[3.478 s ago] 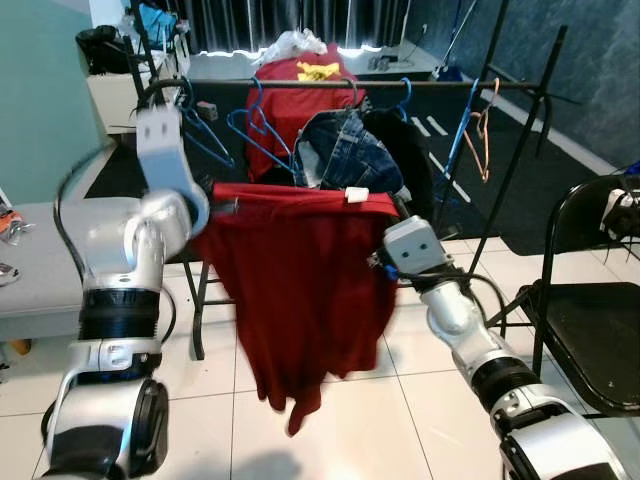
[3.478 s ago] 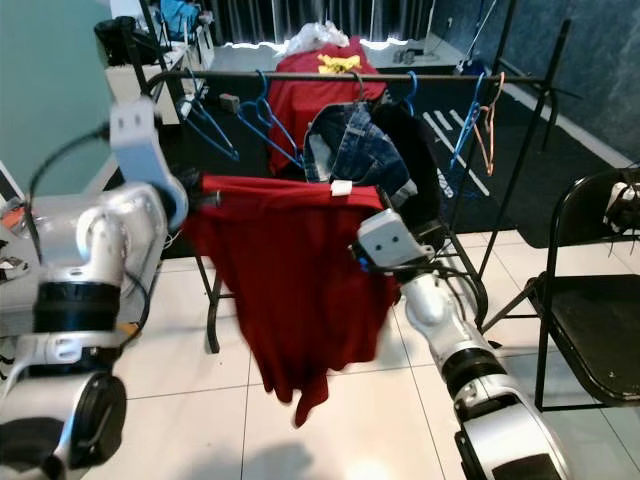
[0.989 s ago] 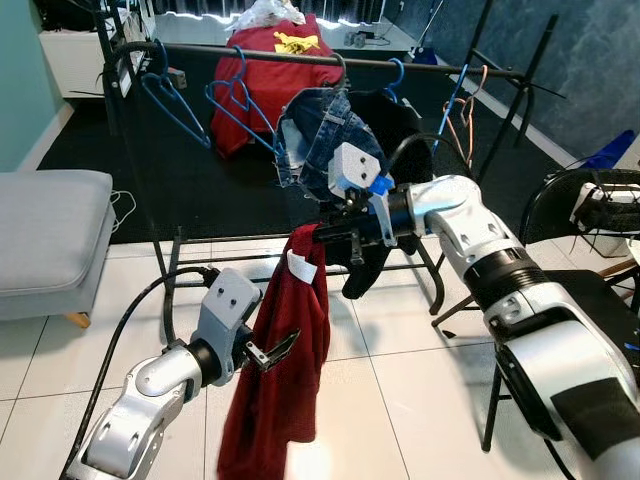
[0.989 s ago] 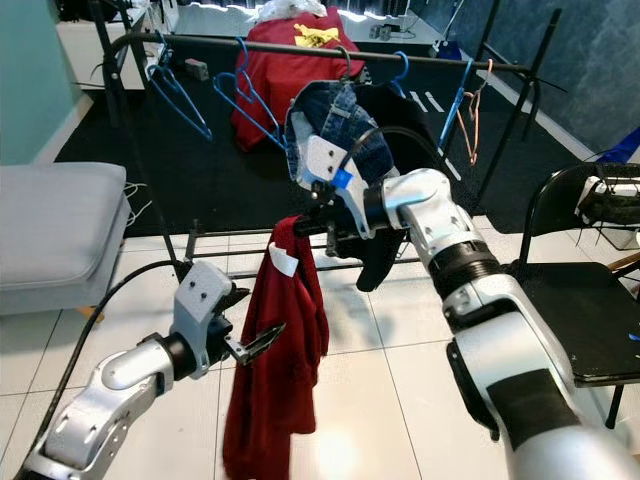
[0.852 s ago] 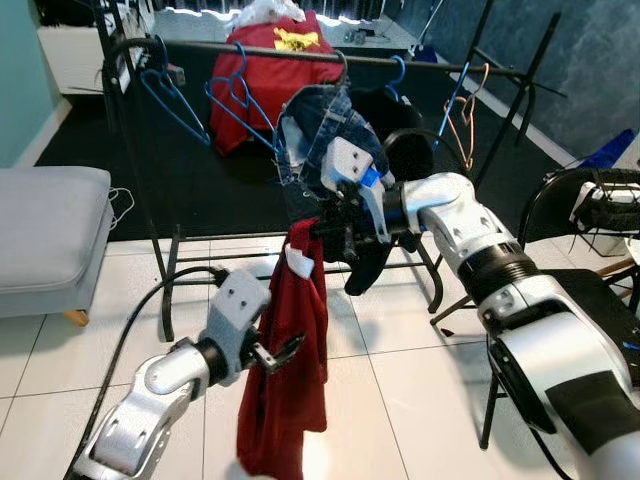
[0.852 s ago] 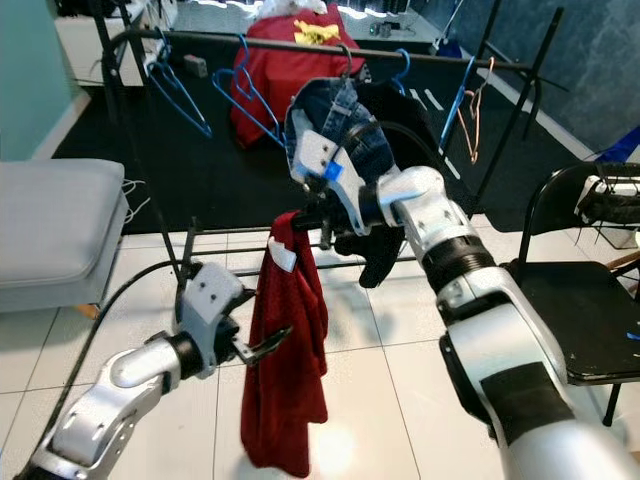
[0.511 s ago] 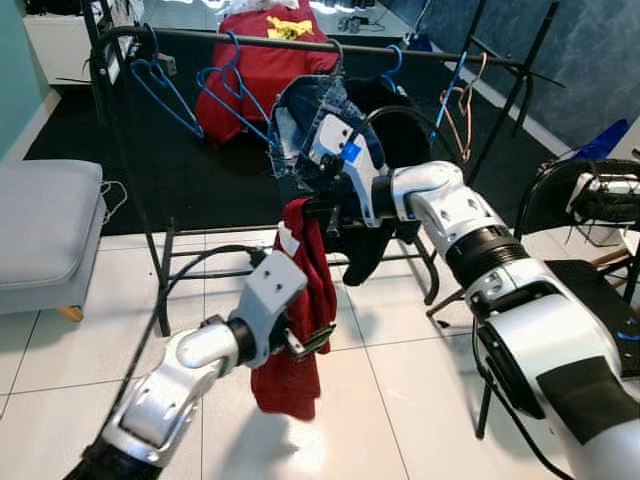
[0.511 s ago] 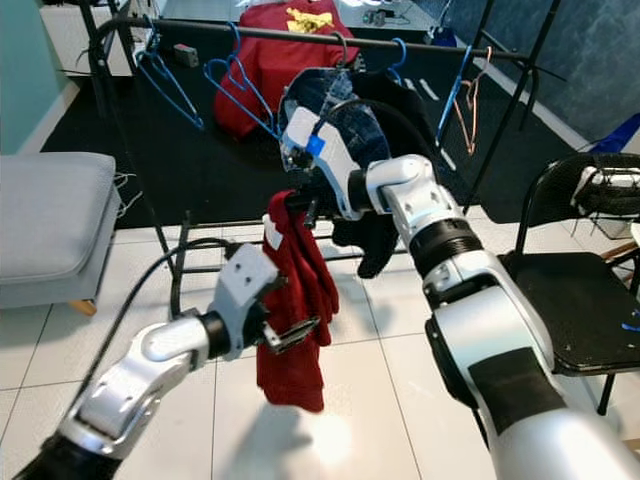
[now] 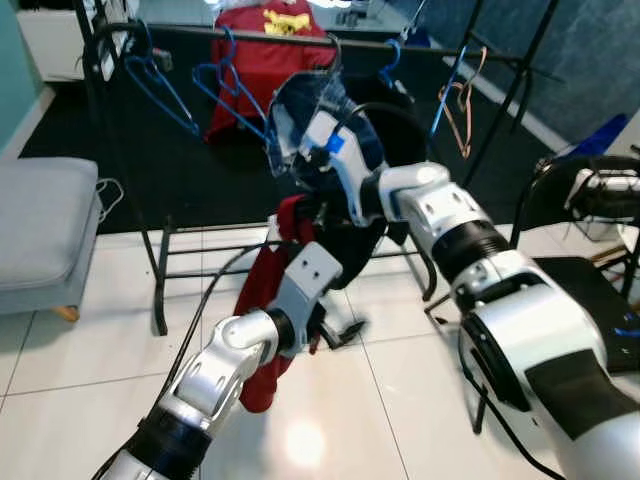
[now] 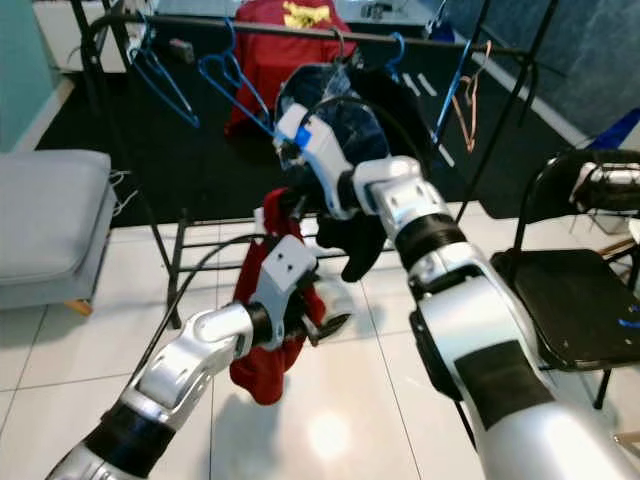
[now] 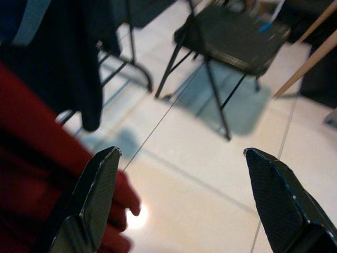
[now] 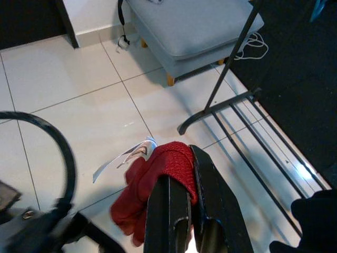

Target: Hang hanger

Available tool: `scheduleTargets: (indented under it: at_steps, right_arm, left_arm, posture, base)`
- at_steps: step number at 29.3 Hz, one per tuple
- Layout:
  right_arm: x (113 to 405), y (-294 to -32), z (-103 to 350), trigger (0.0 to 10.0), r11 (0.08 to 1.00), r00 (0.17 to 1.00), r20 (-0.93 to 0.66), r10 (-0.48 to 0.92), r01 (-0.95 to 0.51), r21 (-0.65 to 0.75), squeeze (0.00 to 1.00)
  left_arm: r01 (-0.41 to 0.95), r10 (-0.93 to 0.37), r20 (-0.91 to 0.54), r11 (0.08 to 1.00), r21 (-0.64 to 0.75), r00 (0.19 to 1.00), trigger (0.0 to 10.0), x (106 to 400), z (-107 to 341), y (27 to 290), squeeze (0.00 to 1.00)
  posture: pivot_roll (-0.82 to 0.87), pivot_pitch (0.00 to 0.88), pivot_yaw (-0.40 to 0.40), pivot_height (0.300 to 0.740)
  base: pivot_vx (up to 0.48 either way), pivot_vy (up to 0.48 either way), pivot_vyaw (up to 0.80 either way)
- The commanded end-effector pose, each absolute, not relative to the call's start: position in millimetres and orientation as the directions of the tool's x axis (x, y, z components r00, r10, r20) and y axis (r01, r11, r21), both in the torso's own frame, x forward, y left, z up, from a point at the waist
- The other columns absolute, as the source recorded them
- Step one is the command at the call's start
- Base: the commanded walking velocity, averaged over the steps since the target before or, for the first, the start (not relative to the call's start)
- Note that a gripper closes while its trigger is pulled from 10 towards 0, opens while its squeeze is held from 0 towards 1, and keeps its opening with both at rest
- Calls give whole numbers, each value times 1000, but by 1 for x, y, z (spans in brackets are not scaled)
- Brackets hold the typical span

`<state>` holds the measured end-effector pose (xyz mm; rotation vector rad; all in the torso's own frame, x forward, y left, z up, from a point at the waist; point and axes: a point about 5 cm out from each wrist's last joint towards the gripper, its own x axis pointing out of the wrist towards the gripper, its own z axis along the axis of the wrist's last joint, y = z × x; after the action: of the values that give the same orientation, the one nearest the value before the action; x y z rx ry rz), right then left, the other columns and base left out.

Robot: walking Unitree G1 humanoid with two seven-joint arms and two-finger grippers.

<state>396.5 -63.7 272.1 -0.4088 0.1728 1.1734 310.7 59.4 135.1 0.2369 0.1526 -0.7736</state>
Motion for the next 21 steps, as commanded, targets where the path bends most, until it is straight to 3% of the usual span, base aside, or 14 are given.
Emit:
scheduleTargets:
  at_steps: [1, 4, 10, 16, 21]
  right_arm:
    - [396, -62, 282, 0, 314, 372, -309, 875, -923, -222, 0]
    - [392, -57, 288, 0, 260, 315, -300, 900, -942, -210, 0]
    - [390, -58, 290, 0, 226, 290, -316, 903, -948, -225, 0]
    - [390, -59, 292, 0, 219, 286, -321, 903, -948, -229, 0]
    - [389, -61, 294, 0, 208, 275, -325, 905, -951, -227, 0]
  left_arm:
    - [691, -651, -238, 701, 175, 721, 10000, 312, 129, 59, 0]
    - [592, -537, -256, 762, 263, 804, 10000, 326, 121, 71, 0]
    - [546, -486, -255, 783, 299, 836, 10000, 329, 124, 92, 0]
    - [557, -485, -277, 752, 353, 830, 10000, 323, 125, 112, 0]
    - [653, -600, -258, 691, 310, 757, 10000, 301, 143, 134, 0]
  posture:
    - [-81, 114, -112, 740]
    - [-88, 113, -106, 740]
    - [-87, 115, -106, 740]
    - [-84, 117, -108, 740]
    - [-77, 122, -109, 740]
  base:
    - [0, 0, 0]
    - [0, 0, 0]
    - [0, 0, 0]
    - [0, 0, 0]
    - [0, 0, 0]
